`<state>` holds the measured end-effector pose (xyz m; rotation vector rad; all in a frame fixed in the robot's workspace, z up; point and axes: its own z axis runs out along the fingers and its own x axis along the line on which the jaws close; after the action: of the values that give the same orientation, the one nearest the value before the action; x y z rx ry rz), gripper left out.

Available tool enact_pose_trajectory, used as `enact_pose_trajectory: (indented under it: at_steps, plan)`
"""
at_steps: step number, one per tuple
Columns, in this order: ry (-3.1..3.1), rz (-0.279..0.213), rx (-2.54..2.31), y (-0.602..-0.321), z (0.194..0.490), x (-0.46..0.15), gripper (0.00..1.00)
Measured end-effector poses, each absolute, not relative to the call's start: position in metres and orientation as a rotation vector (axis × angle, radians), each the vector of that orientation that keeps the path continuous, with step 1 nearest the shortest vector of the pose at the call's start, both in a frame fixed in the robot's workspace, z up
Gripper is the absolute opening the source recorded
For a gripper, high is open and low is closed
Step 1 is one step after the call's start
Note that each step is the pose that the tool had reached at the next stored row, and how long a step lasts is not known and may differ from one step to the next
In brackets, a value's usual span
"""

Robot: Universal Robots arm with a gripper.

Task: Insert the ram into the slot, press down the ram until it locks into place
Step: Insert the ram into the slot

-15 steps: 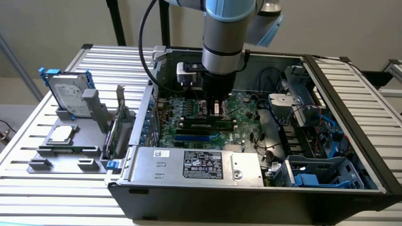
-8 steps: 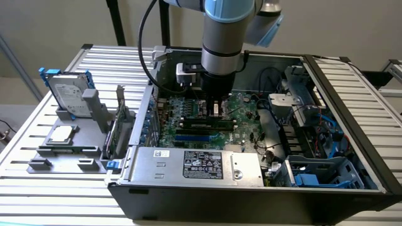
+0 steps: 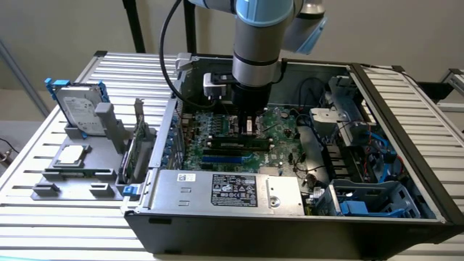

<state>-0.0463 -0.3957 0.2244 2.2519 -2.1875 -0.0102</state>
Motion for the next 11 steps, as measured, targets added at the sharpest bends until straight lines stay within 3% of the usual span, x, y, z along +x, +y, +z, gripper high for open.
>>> enact_pose_trajectory:
  at_steps: [2,3,11]
  plan:
    - [-2.187,-0.009,2.252,-0.3958,0.2244,-0.0463,0.20]
    - [-2.188,-0.009,2.252,-0.3957,0.2243,-0.0463,0.13]
    - [-2.188,-0.009,2.252,-0.3954,0.2238,-0.0463,0.13]
